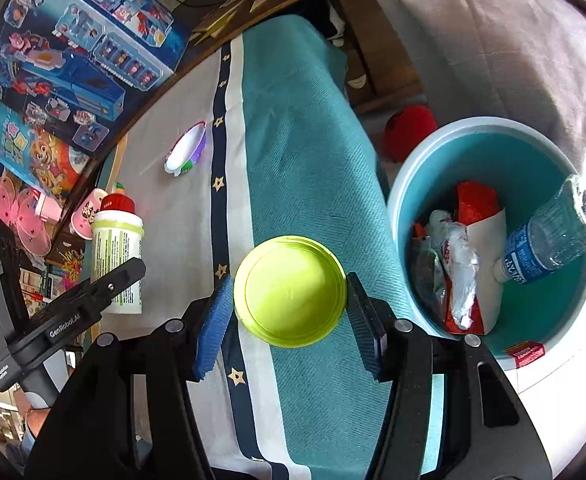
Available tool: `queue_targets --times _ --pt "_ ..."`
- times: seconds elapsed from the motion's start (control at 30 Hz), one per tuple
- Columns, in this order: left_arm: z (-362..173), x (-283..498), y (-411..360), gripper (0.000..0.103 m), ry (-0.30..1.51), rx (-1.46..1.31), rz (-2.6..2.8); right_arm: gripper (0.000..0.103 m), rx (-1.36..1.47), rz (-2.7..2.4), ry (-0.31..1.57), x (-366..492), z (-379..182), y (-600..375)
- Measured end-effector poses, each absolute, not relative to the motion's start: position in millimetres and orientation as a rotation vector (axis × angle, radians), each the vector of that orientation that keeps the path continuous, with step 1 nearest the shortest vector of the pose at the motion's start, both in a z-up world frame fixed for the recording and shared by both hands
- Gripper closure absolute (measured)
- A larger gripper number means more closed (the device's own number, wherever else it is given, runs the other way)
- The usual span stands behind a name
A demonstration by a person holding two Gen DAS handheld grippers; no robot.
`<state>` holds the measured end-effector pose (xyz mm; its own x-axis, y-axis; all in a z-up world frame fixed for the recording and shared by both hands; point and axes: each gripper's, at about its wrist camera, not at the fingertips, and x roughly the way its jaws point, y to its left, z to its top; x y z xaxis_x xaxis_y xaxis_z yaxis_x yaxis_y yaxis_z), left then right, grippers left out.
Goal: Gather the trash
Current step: 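Carry the bottle and lid over the teal bin and open both grippers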
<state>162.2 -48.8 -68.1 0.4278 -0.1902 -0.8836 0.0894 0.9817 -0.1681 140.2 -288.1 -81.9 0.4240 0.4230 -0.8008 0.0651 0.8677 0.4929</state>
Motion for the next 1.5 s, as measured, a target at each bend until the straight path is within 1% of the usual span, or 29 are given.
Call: queue_targets --times 0.3,0.57,0.73,1.07,1.1,1.17,1.23,1.27,1.3,1.43,1.47,1.5 --pt "-37.8 157.2 -147.0 0.050 1.081 0.073 -0.407 0.049 0.576 0.055 0.984 103.3 -51.2 -381.3" --pt "-43.3 149.6 -236.6 0.050 1.092 0.193 -0.568 0.049 0.622 -0.035 0.960 81.0 -54.7 -436.4" --pt "-56.9 148.0 -263.5 0.050 1.126 0.229 -0.599 0.049 0.638 -0.048 0.973 78.2 -64.5 -452.6" --pt "-82.7 164.7 -293.9 0.049 1.187 0.267 -0.599 0.049 0.653 -0.062 0.990 84.5 -75.8 -468.5" --pt "-83.8 166.4 -295.4 0.046 1.193 0.266 -0.598 0.049 0.654 -0.063 0.992 85.1 -76.7 -469.0" --pt "-87.2 168.3 -296.0 0.046 1.202 0.265 -0.593 0.049 0.655 -0.065 0.997 86.3 -78.8 -469.0" --pt "-90.8 168.6 -294.0 0.042 1.209 0.268 -0.584 0.049 0.654 -0.062 1.003 88.7 -80.9 -468.3" --pt "-92.7 169.0 -292.1 0.031 1.216 0.266 -0.579 0.049 0.653 -0.061 1.006 90.0 -81.9 -467.5" --pt "-93.6 169.2 -290.1 0.024 1.220 0.263 -0.575 0.049 0.652 -0.059 1.010 91.2 -82.7 -466.6" --pt "-93.5 167.2 -282.8 0.015 1.218 0.262 -0.566 0.049 0.645 -0.052 1.021 95.4 -85.5 -461.2" --pt "-93.6 166.4 -281.8 0.011 1.218 0.267 -0.565 0.049 0.641 -0.049 1.023 96.5 -85.6 -459.5" --pt "-93.2 165.3 -280.3 0.010 1.214 0.270 -0.563 0.049 0.636 -0.048 1.025 97.2 -85.4 -457.2"
